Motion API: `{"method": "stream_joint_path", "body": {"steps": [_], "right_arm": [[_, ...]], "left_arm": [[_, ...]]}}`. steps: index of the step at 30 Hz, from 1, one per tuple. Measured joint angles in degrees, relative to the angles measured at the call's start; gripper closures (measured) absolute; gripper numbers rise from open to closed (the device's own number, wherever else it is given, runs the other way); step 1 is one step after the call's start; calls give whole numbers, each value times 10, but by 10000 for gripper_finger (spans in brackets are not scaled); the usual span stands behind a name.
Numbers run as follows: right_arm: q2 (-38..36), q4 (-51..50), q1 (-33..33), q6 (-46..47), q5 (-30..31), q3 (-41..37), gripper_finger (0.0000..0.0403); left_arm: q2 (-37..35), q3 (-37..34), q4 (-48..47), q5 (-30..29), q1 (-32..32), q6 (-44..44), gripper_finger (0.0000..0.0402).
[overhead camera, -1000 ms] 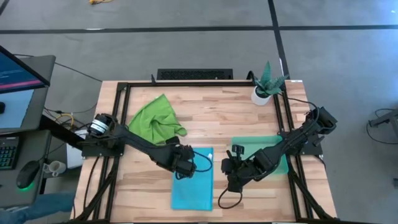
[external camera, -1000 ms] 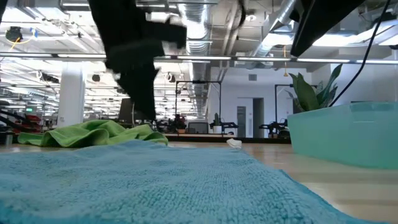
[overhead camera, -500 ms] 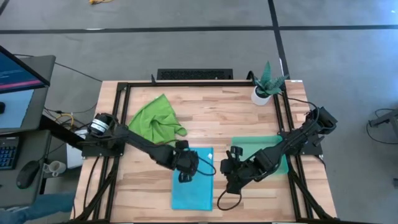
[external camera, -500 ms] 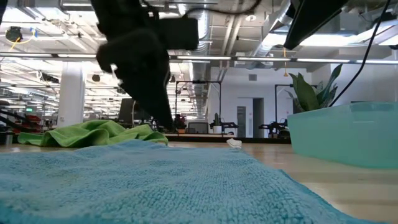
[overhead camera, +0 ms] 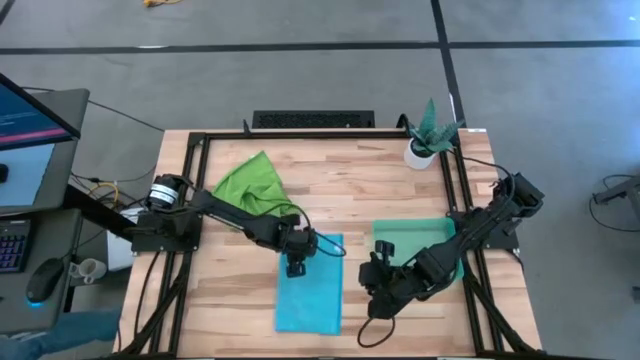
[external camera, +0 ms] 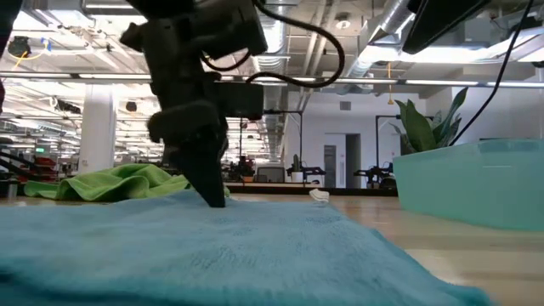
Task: Roll microfiber towels into tight, uniform cylinder then place into a basket
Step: Fold the blue microfiber towel
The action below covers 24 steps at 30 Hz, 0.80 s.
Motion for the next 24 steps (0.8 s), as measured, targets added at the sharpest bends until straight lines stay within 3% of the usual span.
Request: {"method": "stream_joint_path", "body": {"steps": [13, 19, 24], "right_arm": [[0, 14, 4, 29, 10, 0, 291], [0, 16, 8, 30, 10, 0, 291], [0, 36, 20, 36, 9, 0, 291]], "left_arm": [[-7, -6, 28, -32, 59, 54, 288], [-61, -5, -1, -34, 28, 57, 288], [-100, -5, -35, -71, -43, 48, 288]]}}
